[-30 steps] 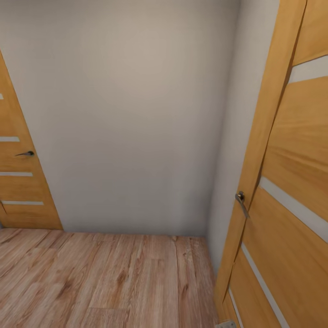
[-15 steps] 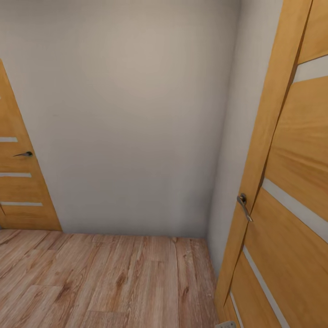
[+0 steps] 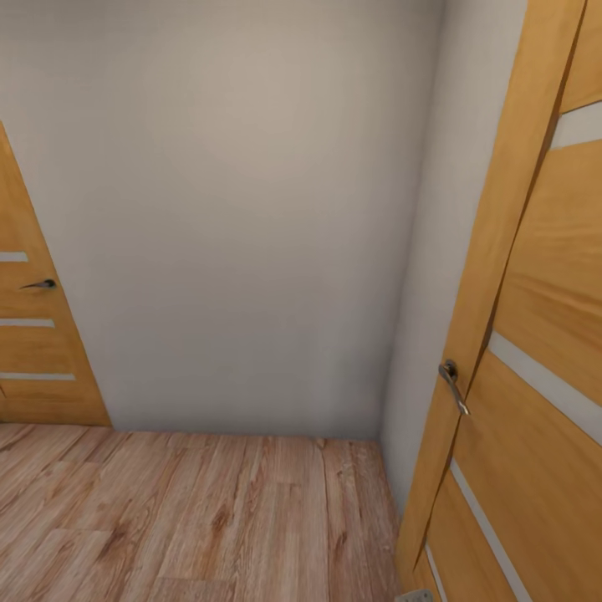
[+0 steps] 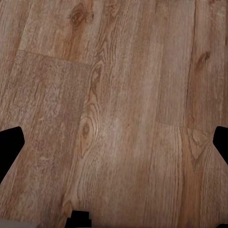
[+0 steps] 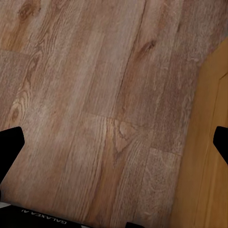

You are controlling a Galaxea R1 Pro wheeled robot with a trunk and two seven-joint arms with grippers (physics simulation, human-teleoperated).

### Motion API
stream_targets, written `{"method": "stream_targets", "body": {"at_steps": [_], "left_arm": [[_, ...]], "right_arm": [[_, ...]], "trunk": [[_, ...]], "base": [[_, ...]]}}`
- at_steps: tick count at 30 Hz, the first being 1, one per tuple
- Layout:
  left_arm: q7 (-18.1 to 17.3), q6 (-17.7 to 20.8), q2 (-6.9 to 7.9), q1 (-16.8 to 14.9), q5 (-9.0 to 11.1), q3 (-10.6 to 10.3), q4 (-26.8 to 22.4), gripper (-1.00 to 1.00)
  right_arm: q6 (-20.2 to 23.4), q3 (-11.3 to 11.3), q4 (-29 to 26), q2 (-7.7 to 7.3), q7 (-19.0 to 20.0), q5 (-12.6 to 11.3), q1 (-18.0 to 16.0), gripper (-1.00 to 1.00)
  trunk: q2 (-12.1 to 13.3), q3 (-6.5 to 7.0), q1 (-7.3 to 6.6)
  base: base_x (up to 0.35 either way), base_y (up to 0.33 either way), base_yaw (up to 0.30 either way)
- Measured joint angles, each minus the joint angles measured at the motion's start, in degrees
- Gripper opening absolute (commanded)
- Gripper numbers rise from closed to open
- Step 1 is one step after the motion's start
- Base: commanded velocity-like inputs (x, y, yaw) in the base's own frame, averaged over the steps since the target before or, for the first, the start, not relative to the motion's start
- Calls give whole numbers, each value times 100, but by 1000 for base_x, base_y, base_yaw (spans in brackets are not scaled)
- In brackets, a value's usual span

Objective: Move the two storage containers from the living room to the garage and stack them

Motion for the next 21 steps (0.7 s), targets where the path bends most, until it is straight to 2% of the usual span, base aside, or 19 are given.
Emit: {"method": "stream_targets", "body": {"at_steps": [16, 21], "left_arm": [[0, 0, 0, 0, 0, 0, 0, 100], [0, 2, 0, 0, 0, 0, 0, 100]], "right_arm": [[0, 0, 0, 0, 0, 0, 0, 100], [0, 0, 0, 0, 0, 0, -1, 100]], "trunk": [[0, 0, 0], [0, 0, -2]], "base": [[7, 0, 0], [179, 0, 0]]}}
